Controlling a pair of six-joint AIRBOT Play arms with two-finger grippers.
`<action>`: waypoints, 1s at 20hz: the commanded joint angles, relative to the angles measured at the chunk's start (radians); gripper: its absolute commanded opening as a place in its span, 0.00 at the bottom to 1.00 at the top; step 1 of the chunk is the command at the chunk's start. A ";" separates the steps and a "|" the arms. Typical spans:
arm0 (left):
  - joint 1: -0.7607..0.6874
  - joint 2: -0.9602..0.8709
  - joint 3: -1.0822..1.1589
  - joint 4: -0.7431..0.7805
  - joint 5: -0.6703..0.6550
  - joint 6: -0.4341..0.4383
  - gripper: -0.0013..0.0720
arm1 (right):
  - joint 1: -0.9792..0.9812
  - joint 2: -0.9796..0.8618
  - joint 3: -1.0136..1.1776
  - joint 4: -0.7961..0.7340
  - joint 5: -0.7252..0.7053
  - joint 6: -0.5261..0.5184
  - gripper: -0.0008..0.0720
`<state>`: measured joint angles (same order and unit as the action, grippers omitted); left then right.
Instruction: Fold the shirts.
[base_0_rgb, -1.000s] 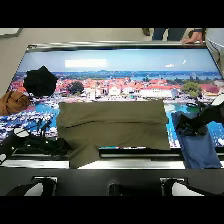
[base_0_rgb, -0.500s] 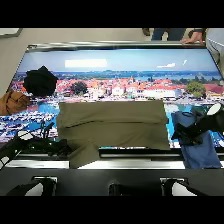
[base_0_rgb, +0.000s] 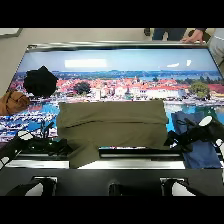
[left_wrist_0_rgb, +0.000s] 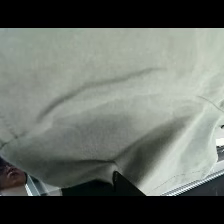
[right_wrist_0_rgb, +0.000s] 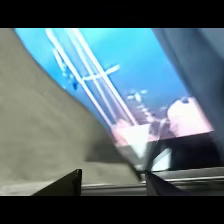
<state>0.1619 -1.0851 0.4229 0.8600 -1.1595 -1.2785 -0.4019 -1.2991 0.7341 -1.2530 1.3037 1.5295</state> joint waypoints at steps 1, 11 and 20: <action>0.000 0.003 -0.001 0.000 0.003 0.001 0.07 | 0.001 -0.002 -0.043 0.057 -0.106 -0.008 0.34; 0.000 0.085 0.406 0.033 0.000 -0.073 0.06 | 0.031 0.022 0.303 0.134 -0.088 -0.002 0.06; -0.001 -0.462 0.843 0.097 -0.013 -0.129 0.07 | 0.245 -0.421 0.752 0.004 -0.216 0.151 0.07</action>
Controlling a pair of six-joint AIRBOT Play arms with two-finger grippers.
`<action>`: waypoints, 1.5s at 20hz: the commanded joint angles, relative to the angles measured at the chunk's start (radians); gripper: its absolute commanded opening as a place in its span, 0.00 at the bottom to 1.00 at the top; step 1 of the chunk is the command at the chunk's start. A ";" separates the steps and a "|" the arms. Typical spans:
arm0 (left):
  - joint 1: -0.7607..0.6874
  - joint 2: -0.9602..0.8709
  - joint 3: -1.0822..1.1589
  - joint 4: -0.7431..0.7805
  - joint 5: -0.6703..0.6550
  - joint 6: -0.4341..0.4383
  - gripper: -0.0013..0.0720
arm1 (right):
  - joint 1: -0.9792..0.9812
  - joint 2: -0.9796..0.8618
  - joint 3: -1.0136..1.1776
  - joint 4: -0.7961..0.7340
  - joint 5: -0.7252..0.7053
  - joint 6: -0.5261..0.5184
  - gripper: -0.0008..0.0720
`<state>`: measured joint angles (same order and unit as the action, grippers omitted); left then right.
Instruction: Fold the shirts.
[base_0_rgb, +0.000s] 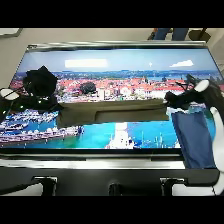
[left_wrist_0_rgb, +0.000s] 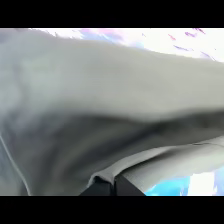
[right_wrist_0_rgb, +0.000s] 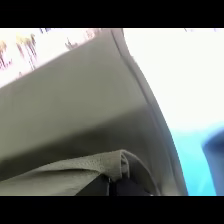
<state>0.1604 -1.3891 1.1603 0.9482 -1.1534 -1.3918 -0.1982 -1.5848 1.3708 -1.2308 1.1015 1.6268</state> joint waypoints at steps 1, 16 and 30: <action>0.000 -0.198 0.122 0.000 -0.024 -0.015 0.07 | 0.042 -0.170 0.127 -0.003 -0.015 0.072 0.07; 0.031 -0.274 0.214 -0.034 -0.221 -0.015 0.76 | -0.123 -0.203 0.148 0.077 0.157 -0.089 0.89; -0.232 -0.133 0.209 -0.092 -0.024 -0.011 0.75 | -0.109 -0.314 0.147 0.285 0.294 -0.100 0.61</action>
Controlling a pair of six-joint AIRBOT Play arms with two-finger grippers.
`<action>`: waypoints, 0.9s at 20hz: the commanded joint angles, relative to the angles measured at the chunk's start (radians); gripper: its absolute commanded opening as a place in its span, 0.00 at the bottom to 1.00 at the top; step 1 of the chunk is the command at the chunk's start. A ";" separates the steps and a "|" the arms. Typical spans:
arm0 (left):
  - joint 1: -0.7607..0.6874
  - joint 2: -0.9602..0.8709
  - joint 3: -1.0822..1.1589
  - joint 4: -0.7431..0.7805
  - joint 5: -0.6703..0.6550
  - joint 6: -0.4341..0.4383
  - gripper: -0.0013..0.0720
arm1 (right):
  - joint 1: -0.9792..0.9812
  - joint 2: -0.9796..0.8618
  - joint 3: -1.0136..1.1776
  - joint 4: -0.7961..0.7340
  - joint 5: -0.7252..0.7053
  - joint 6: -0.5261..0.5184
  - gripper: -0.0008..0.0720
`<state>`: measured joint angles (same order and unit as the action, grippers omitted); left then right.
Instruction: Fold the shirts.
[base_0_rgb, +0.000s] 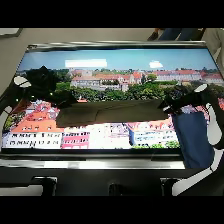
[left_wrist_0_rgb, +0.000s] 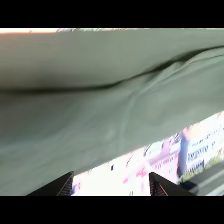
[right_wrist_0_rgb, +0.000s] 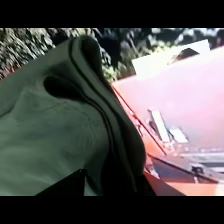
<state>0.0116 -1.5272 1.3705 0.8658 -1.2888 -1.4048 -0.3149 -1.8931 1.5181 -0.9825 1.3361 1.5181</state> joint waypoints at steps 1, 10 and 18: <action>-0.118 0.003 -0.001 -0.009 0.153 0.002 0.75 | 0.018 -0.005 0.000 0.036 0.059 0.006 0.54; -0.446 -0.174 0.005 -0.019 0.434 -0.126 0.07 | 0.066 0.291 0.000 0.150 0.090 0.000 0.07; -0.546 -0.390 0.059 -0.465 0.519 -0.137 0.07 | 0.239 0.664 0.000 0.150 0.126 0.105 0.07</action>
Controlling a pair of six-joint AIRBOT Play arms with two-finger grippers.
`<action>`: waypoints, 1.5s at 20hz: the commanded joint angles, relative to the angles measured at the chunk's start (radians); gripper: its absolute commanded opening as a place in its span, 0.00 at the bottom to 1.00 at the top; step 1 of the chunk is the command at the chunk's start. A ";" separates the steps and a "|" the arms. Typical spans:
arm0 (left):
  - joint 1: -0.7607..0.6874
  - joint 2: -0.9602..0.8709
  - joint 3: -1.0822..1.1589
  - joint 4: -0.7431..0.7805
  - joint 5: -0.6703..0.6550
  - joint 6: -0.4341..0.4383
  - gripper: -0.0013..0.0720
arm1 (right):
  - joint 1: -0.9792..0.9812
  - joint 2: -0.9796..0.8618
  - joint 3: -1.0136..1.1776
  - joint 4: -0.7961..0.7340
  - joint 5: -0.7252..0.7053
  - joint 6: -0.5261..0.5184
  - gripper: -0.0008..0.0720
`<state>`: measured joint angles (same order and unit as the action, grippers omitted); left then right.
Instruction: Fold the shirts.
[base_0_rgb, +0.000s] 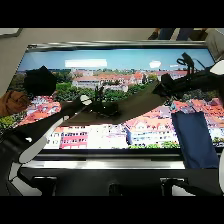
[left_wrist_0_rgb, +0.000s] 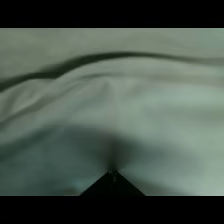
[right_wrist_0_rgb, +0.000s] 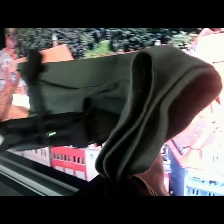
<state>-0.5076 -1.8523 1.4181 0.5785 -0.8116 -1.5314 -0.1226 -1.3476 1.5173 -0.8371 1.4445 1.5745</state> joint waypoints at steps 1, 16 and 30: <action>-0.034 -0.080 0.011 -0.251 0.047 -0.010 0.07 | 0.052 0.155 0.001 0.005 0.051 0.074 0.07; 0.279 0.444 -0.022 0.252 0.089 0.171 0.07 | 0.370 -0.042 0.001 0.197 -0.317 0.062 0.07; 0.671 1.011 -0.022 0.518 -0.165 0.020 0.07 | 0.690 -0.539 0.001 0.617 -0.689 -0.123 0.94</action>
<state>0.1699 -0.8928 1.3960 1.0794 -0.9485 -1.5043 0.5667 -1.8603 1.5173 -0.2577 0.7601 1.5009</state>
